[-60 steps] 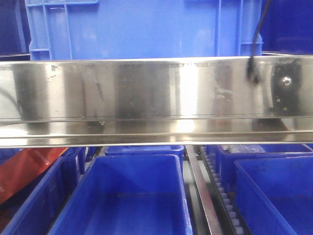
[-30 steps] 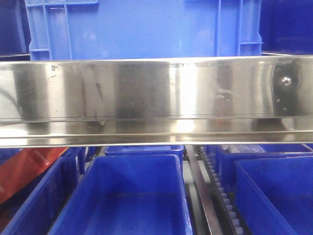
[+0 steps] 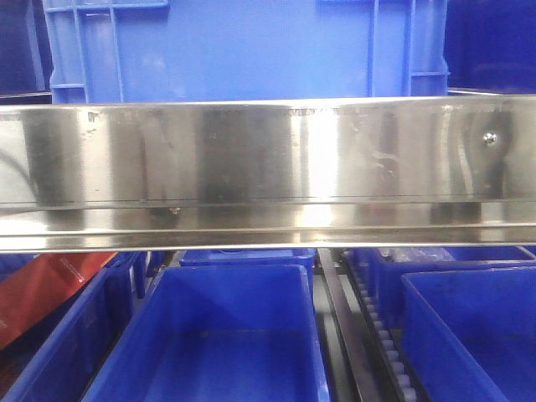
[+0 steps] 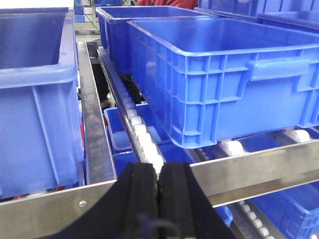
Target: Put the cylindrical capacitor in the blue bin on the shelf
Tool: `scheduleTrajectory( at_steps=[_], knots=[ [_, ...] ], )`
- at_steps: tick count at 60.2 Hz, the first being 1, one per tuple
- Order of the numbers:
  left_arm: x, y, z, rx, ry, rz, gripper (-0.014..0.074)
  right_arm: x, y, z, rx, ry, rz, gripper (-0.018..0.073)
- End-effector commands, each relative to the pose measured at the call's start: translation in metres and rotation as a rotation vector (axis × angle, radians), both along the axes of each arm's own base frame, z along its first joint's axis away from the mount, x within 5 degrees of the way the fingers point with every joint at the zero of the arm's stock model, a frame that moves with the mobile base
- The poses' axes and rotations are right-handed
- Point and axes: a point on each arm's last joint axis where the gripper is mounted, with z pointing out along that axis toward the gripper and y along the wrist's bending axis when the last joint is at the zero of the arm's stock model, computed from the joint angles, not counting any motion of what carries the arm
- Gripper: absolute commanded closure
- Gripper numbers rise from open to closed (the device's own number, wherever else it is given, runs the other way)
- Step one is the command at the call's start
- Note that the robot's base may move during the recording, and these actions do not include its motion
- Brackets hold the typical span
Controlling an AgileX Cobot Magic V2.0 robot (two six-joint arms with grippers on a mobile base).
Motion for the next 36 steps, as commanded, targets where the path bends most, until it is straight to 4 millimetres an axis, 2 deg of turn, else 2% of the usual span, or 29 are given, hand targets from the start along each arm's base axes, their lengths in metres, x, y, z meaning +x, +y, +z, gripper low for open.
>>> scheduleTrajectory(
  at_steps=[1, 11, 18, 22, 36],
  knots=[
    [0.002, -0.001, -0.002, -0.007, -0.016, -0.004, 0.0707, -0.014, -0.010, -0.017, 0.025, -0.057, -0.011, 0.0722],
    [0.008, -0.006, -0.011, 0.005, -0.008, -0.011, 0.0707, -0.033, -0.021, -0.052, 0.041, -0.085, -0.015, 0.0722],
    [0.010, -0.008, -0.014, 0.012, -0.001, -0.013, 0.0707, -0.040, -0.026, -0.066, 0.058, -0.114, -0.017, 0.0722],
    [0.010, -0.008, -0.015, 0.013, 0.001, -0.013, 0.0707, -0.042, -0.027, -0.071, 0.066, -0.127, -0.019, 0.0722],
    [0.010, -0.008, -0.015, 0.011, 0.002, -0.014, 0.0707, -0.042, -0.027, -0.071, 0.075, -0.142, -0.020, 0.0722]
  ],
)
